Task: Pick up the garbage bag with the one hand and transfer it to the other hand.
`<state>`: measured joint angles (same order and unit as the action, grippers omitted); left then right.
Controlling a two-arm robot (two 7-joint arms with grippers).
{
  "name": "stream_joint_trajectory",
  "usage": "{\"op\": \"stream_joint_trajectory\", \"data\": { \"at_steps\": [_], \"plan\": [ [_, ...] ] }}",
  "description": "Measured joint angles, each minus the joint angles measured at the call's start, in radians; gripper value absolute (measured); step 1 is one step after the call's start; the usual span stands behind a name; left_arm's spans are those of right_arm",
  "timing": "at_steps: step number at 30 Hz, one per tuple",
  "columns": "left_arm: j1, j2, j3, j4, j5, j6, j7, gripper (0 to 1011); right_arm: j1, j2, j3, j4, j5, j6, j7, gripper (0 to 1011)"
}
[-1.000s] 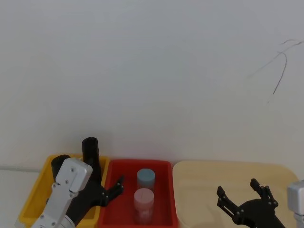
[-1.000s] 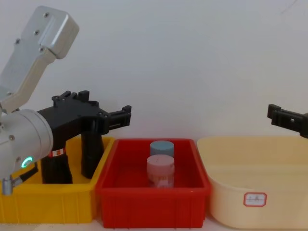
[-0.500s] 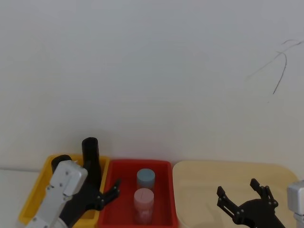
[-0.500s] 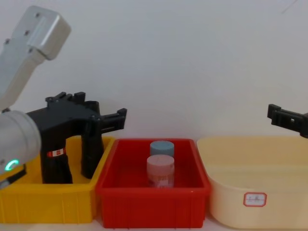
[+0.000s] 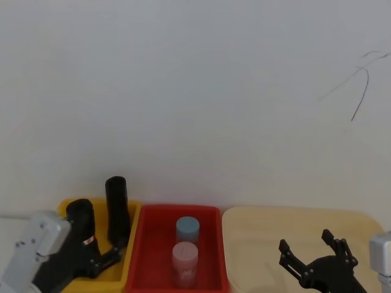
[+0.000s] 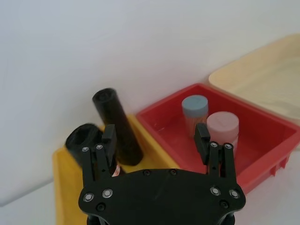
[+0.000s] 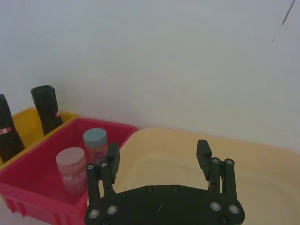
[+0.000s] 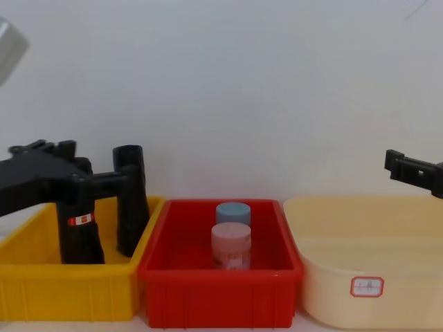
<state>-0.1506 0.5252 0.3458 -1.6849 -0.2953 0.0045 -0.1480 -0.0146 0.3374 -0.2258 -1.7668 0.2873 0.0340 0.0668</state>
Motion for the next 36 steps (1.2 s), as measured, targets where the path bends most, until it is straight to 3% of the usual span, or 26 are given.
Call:
{"op": "stream_joint_trajectory", "data": {
  "at_steps": [7,14,36],
  "plan": [
    [0.006,0.043,-0.046,0.013,-0.057,0.020,-0.064,1000,0.000,0.000,0.000,0.000,0.000,0.000,0.000,1000],
    [0.000,0.059,-0.071,0.031,-0.087,0.038,-0.096,1000,0.000,0.000,0.000,0.000,0.000,0.000,0.000,1000],
    [-0.044,0.051,-0.094,0.112,-0.086,0.091,-0.110,1000,0.000,0.000,0.000,0.000,0.000,0.000,0.000,1000]
  ]
}}
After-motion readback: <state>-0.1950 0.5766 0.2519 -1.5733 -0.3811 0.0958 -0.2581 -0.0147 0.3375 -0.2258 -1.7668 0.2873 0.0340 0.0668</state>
